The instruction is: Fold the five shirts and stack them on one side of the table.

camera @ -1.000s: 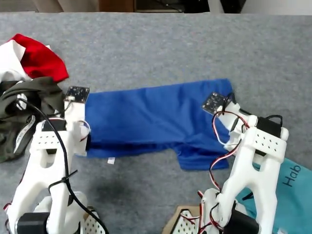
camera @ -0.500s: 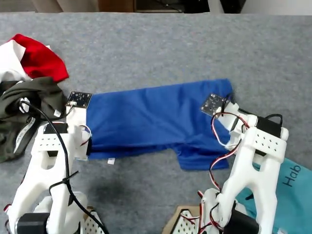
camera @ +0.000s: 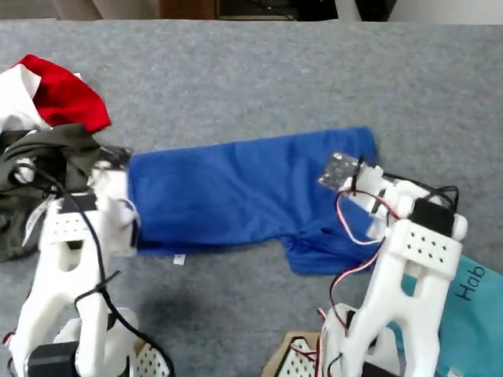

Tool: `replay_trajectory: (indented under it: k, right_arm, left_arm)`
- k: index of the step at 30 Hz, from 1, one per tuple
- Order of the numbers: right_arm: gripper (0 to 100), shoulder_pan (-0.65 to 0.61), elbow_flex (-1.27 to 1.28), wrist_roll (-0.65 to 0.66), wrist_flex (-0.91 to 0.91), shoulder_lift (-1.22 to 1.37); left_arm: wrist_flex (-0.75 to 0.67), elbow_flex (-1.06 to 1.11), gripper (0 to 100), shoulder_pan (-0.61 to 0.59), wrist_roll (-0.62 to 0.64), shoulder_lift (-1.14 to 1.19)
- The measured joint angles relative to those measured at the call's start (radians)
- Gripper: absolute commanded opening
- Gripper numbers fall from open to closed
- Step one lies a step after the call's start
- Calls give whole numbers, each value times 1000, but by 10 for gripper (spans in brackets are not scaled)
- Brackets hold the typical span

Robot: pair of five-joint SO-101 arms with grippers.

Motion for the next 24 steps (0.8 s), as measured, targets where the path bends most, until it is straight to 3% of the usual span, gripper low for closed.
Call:
replay_trajectory:
  k: [6, 10, 17, 24]
  right_arm:
    - [5, -164, 0, -89, -38, 72]
    - [5, -195, 0, -138, -118, 232]
    - [5, -203, 0, -146, -181, 479]
    - [5, -273, 64, -146, -107, 410]
  left_arm:
    - [0, -189, 20, -46, 149, 0]
    - [0, -238, 20, -48, 230, 0]
    - [69, -242, 20, -48, 241, 0]
    - [75, -242, 20, -48, 241, 0]
